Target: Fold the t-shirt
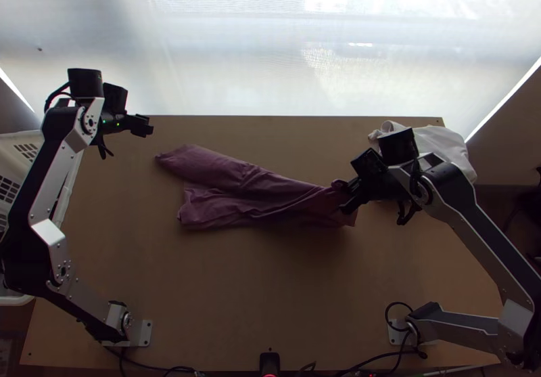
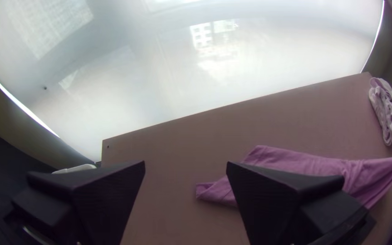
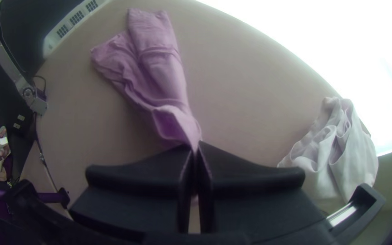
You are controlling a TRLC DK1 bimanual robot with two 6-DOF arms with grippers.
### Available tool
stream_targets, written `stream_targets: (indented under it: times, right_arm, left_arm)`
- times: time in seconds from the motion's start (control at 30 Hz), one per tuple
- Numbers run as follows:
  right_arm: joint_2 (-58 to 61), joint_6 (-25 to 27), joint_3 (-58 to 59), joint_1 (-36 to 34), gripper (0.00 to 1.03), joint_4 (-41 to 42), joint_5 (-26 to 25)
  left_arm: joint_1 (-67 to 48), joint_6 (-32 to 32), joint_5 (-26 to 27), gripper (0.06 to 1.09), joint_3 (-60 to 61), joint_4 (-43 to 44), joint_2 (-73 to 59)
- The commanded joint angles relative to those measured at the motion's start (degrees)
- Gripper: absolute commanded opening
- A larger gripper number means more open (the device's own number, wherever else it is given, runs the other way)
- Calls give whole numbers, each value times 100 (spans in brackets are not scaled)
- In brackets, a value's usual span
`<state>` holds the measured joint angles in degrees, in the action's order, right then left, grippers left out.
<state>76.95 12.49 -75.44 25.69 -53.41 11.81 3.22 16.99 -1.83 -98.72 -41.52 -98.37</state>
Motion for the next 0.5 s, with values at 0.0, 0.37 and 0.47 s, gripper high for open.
stream_targets:
  times: [0.0,0.37,0.47]
  right_arm:
    - [57,43,258,-20,3,76,-4]
    - [110,-19,319,243,3,76,-4]
    - [119,-36,346,322,3,85,-4]
  left_arm:
    - [258,50,-231,105,-95,346,-403]
    - [-1843,2264,-248,103,3262,197,2955]
    - [-2502,2212,-222,103,3719,-638,3412]
